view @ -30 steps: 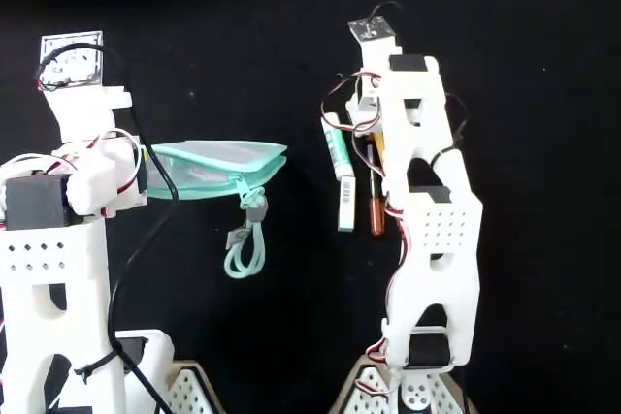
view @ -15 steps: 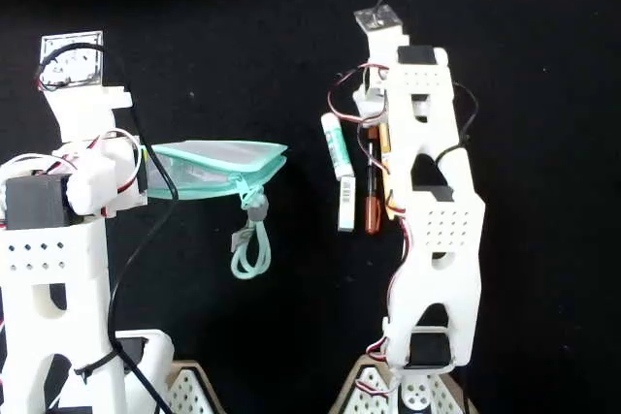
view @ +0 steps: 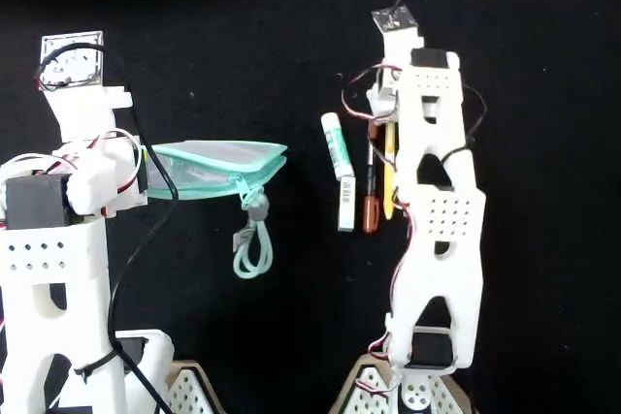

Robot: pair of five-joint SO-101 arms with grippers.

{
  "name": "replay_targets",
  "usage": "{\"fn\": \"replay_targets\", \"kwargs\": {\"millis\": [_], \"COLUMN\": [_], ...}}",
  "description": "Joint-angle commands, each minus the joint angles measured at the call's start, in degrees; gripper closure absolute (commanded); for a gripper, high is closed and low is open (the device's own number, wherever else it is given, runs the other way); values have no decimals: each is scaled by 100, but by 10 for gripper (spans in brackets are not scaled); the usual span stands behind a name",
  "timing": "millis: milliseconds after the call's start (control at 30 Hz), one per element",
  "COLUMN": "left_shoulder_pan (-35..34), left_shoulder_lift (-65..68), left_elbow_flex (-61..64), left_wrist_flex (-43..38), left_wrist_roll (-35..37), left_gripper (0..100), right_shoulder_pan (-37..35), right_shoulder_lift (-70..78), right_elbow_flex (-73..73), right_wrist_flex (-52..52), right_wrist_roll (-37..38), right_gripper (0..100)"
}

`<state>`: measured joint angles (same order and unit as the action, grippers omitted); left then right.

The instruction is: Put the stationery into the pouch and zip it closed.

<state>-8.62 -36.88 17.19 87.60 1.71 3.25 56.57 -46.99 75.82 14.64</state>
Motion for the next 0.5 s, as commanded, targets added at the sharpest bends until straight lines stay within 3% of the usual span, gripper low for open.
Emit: {"fn": "replay_targets", "kwargs": {"millis": [0, 167, 300, 467], "left_shoulder_pan": [-22, -31, -31, -57], "left_shoulder_lift": [62, 62, 62, 62], "left_elbow_flex": [31, 31, 31, 22], "left_wrist_flex": [-79, -79, -79, -79], "left_wrist_roll": [35, 35, 35, 35], "left_gripper": [970, 970, 970, 970], "right_shoulder_pan": [26, -9, -26, 141], "right_shoulder_lift": [163, 470, 541, 505], "right_elbow_flex": [-585, -1182, -1622, -2229], "right_wrist_flex": [299, 888, 1477, 2031], "right_wrist_roll": [-53, -44, 290, 343], "right_gripper": [822, 827, 993, 986]}}
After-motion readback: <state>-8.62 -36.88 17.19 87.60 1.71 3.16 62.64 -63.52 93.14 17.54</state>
